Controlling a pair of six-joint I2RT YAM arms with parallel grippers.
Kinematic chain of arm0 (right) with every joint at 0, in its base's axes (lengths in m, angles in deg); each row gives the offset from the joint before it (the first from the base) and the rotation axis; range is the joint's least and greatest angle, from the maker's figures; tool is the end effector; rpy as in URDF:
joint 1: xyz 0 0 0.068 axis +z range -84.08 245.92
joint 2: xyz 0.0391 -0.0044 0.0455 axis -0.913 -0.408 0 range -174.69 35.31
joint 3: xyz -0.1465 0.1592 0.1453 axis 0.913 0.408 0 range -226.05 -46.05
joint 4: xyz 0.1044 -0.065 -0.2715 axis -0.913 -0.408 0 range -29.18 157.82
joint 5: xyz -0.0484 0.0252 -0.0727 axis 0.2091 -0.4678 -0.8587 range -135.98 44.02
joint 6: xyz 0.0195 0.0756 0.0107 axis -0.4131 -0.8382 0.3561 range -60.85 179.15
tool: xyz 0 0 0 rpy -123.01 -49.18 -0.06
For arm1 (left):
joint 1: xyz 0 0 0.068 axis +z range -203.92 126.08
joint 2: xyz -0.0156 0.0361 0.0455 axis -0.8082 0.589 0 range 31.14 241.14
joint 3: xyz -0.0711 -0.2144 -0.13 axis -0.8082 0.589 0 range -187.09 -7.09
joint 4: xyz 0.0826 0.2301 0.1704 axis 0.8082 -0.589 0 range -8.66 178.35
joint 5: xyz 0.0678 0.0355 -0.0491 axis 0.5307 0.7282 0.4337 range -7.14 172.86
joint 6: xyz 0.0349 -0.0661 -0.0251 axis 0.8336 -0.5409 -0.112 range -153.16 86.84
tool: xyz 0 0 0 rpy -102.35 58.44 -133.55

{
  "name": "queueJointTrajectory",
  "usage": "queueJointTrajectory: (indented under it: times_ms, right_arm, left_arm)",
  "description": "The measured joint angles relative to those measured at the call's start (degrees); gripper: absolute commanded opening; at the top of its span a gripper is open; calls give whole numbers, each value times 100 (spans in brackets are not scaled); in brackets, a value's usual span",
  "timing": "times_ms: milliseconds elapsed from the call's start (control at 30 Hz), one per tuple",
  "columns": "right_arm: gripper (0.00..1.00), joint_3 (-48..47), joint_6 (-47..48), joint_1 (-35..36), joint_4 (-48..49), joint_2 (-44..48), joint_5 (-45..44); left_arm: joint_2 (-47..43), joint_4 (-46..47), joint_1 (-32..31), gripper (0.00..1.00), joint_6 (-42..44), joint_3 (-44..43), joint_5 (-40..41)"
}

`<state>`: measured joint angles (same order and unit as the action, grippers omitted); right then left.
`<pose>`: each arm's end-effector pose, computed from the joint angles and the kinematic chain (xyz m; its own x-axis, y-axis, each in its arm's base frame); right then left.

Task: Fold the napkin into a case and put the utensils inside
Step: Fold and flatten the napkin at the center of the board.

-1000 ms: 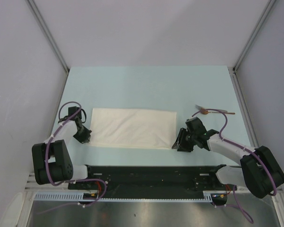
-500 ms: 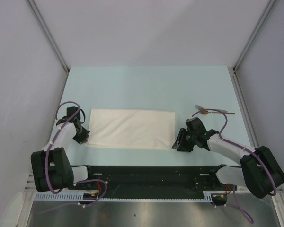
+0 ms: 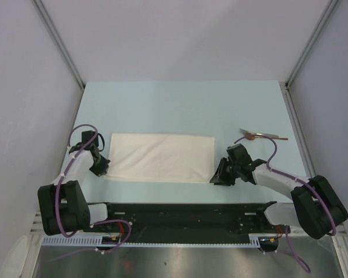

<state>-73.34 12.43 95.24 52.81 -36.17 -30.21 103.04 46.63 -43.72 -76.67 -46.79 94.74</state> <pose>0.2148 0.1417 0.0777 -0.9448 0.2728 -0.1812 0.1388 0.8347 0.5330 0.2463 0.0583 0.1173 -0.5280 -0.7795 -0.3370 -0.8174 0.5741 -0.0473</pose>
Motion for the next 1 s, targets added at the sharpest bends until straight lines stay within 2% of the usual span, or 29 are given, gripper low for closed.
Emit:
queueJointTrajectory:
  times_ms: [67, 300, 500, 733, 1000]
  right_arm:
    - [15, 20, -52, -2, 83, -66, 44]
    - [0, -55, -68, 7, -131, -92, -61]
    - [0, -323, 168, -85, -581, 96, -310]
    - [0, -505, 378, -234, -643, 111, -315]
    - [0, -511, 437, -234, -393, -402, -157]
  left_arm:
    - [0, 2, 0, 0, 0, 0, 0]
    - [0, 2, 0, 0, 26, 0, 4]
    - [0, -20, 0, 0, 48, -2, 44]
    - [0, -225, 0, 0, 0, -7, 103]
    - [225, -258, 0, 0, -164, -4, 223]
